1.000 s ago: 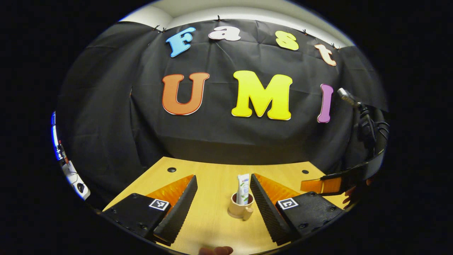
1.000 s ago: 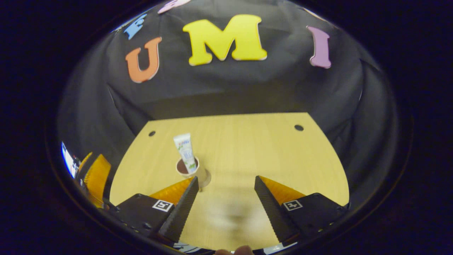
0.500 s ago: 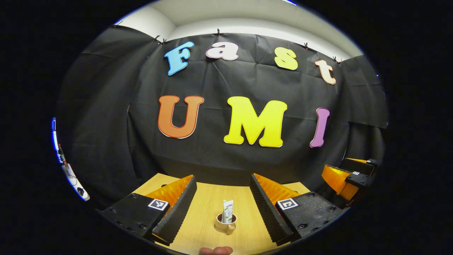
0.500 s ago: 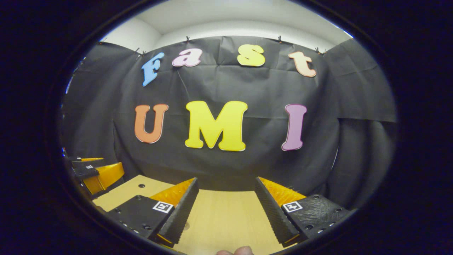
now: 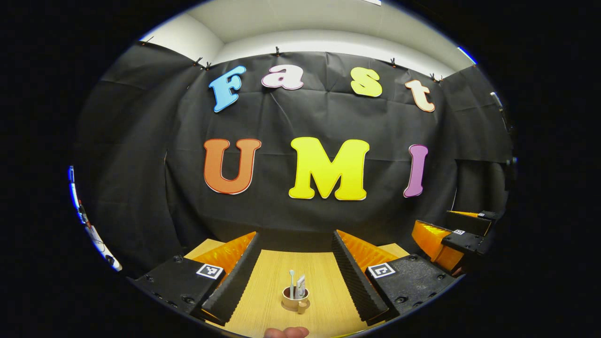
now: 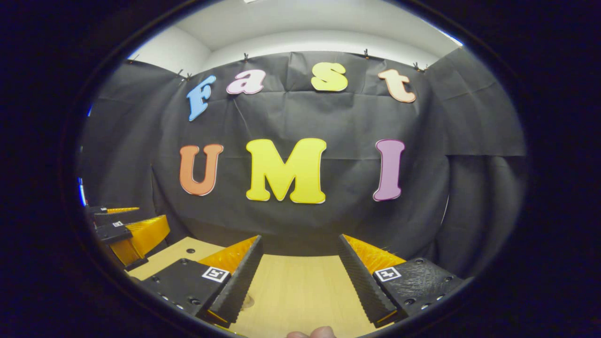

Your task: Put the toothbrush and toothpaste on the desktop into the cup, then pick up the cup and place it on the coaster on the desktop.

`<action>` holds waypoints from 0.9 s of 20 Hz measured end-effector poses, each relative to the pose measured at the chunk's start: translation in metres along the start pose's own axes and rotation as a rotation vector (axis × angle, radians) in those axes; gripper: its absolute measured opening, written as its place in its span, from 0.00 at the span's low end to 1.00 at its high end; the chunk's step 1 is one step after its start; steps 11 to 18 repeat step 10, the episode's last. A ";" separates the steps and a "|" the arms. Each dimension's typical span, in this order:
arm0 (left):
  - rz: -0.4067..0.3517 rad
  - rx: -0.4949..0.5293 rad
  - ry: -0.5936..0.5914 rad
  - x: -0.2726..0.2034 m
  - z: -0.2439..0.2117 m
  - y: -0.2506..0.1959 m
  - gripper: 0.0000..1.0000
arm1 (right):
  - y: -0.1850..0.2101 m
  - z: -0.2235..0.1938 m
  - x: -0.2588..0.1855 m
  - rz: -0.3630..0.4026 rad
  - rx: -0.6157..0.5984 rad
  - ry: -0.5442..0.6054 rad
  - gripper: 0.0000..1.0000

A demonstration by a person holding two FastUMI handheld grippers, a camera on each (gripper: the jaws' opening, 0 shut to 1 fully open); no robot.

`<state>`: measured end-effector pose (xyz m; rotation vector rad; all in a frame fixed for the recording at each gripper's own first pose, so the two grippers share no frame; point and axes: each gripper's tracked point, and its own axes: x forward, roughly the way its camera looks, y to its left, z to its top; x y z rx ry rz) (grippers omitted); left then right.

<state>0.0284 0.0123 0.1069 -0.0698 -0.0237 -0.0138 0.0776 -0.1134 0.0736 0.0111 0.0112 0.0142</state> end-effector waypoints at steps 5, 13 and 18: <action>0.019 -0.001 0.008 0.004 -0.003 0.004 0.96 | 0.000 -0.003 0.005 0.008 -0.006 0.018 0.96; 0.016 0.010 -0.006 0.004 0.001 0.000 0.96 | 0.002 -0.003 0.008 0.017 0.001 0.021 0.96; 0.016 0.010 -0.006 0.004 0.001 0.000 0.96 | 0.002 -0.003 0.008 0.017 0.001 0.021 0.96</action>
